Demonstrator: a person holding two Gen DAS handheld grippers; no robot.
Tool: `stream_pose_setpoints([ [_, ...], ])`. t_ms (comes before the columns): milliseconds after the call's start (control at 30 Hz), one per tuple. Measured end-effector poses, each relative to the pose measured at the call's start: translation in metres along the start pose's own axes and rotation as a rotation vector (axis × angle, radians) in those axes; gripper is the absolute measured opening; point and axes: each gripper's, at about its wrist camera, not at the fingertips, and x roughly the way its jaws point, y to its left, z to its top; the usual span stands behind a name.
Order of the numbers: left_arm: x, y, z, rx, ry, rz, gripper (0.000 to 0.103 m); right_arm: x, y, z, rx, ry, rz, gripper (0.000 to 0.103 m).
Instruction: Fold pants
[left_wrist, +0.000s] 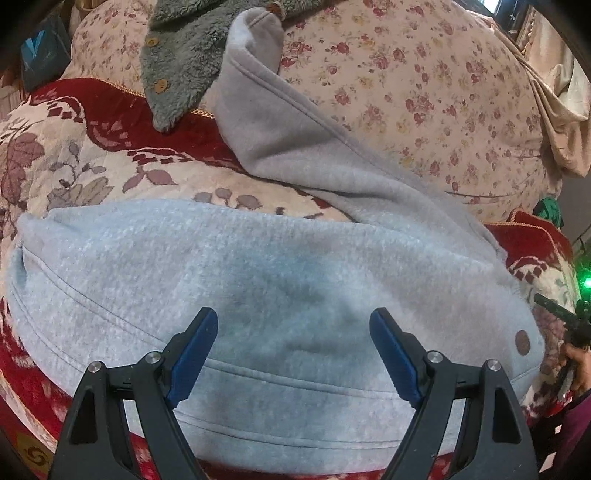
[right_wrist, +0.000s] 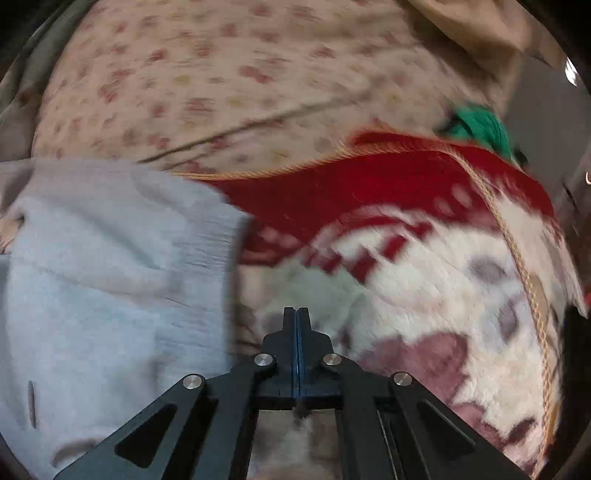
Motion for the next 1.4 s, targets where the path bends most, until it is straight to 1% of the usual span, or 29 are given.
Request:
stream_pose_setpoints([
  [33,0.000,0.003,0.002,-0.005,-0.003,0.002,0.084,-0.004,-0.003,-0.002,0.015,-0.012,0.029,0.000],
  [100,0.000,0.010,0.009,-0.022,-0.017,0.002,0.084,-0.019,0.009,-0.002,-0.055,-0.069,0.003,0.003],
  [133,-0.001,0.013,0.015,-0.033,-0.029,0.002,0.084,-0.023,0.019,0.002,-0.080,-0.069,0.026,0.004],
  [167,-0.003,0.016,0.022,-0.042,-0.046,0.001,0.084,-0.024,0.032,0.008,-0.101,-0.051,0.064,0.004],
  [200,-0.006,0.019,0.031,-0.047,-0.068,-0.001,0.084,-0.025,0.041,0.011,-0.121,-0.039,0.080,0.004],
  [333,-0.013,0.030,0.071,-0.047,-0.136,0.017,0.090,-0.020,0.103,0.028,-0.248,-0.040,0.175,0.004],
  [433,-0.014,0.038,0.103,-0.045,-0.156,0.027,0.091,-0.009,0.138,0.043,-0.272,-0.039,0.267,0.006],
  [500,-0.011,0.044,0.119,-0.058,-0.157,0.031,0.091,0.002,0.159,0.056,-0.272,-0.024,0.322,0.010],
  [533,-0.009,0.046,0.125,-0.064,-0.158,0.030,0.091,0.008,0.165,0.061,-0.256,-0.014,0.355,0.022],
  [567,-0.007,0.049,0.131,-0.069,-0.157,0.025,0.091,0.016,0.169,0.069,-0.228,0.003,0.408,0.056],
  [600,-0.005,0.052,0.137,-0.073,-0.156,0.023,0.091,0.023,0.172,0.074,-0.190,0.018,0.459,0.077],
  [633,-0.003,0.053,0.141,-0.074,-0.156,0.025,0.092,0.028,0.174,0.080,-0.150,0.011,0.494,0.094],
  [667,0.000,0.054,0.147,-0.067,-0.153,0.025,0.092,0.031,0.178,0.084,-0.144,-0.004,0.490,0.092],
  [700,0.003,0.054,0.153,-0.055,-0.150,0.029,0.092,0.036,0.185,0.091,-0.173,-0.013,0.455,0.092],
  [733,0.007,0.053,0.158,-0.046,-0.147,0.037,0.092,0.039,0.191,0.097,-0.195,-0.017,0.444,0.092],
  [767,0.012,0.054,0.165,-0.038,-0.143,0.048,0.092,0.041,0.194,0.100,-0.204,-0.018,0.443,0.092],
  [833,0.019,0.053,0.177,-0.022,-0.131,0.036,0.092,0.052,0.200,0.120,-0.248,-0.013,0.442,0.092],
  [900,0.025,0.051,0.188,-0.004,-0.127,0.029,0.092,0.066,0.209,0.134,-0.321,0.015,0.447,0.092],
  [967,0.031,0.049,0.201,0.029,-0.123,0.034,0.092,0.082,0.222,0.146,-0.429,0.019,0.387,0.092],
  [1033,0.038,0.048,0.214,0.053,-0.126,0.067,0.092,0.093,0.235,0.151,-0.558,0.026,0.361,0.092],
  [1067,0.042,0.047,0.221,0.066,-0.125,0.080,0.092,0.102,0.246,0.151,-0.646,0.041,0.334,0.092],
  [1100,0.047,0.047,0.229,0.081,-0.120,0.089,0.092,0.110,0.254,0.151,-0.699,0.055,0.320,0.092],
  [1133,0.051,0.046,0.235,0.092,-0.116,0.098,0.092,0.117,0.259,0.151,-0.736,0.071,0.314,0.092],
  [1200,0.062,0.043,0.247,0.128,-0.107,0.121,0.092,0.132,0.266,0.152,-0.768,0.099,0.301,0.092],
  [1233,0.068,0.040,0.251,0.150,-0.095,0.132,0.092,0.142,0.270,0.151,-0.778,0.140,0.306,0.090],
  [1267,0.075,0.036,0.255,0.170,-0.077,0.141,0.092,0.146,0.273,0.149,-0.790,0.160,0.300,0.073],
  [1300,0.084,0.034,0.258,0.189,-0.056,0.151,0.092,0.154,0.279,0.143,-0.828,0.183,0.264,0.054],
  [1333,0.092,0.031,0.261,0.207,-0.039,0.164,0.092,0.158,0.282,0.138,-0.854,0.172,0.208,0.023],
  [1400,0.107,0.028,0.265,0.230,-0.009,0.182,0.091,0.157,0.284,0.132,-0.854,0.161,0.186,0.017],
])
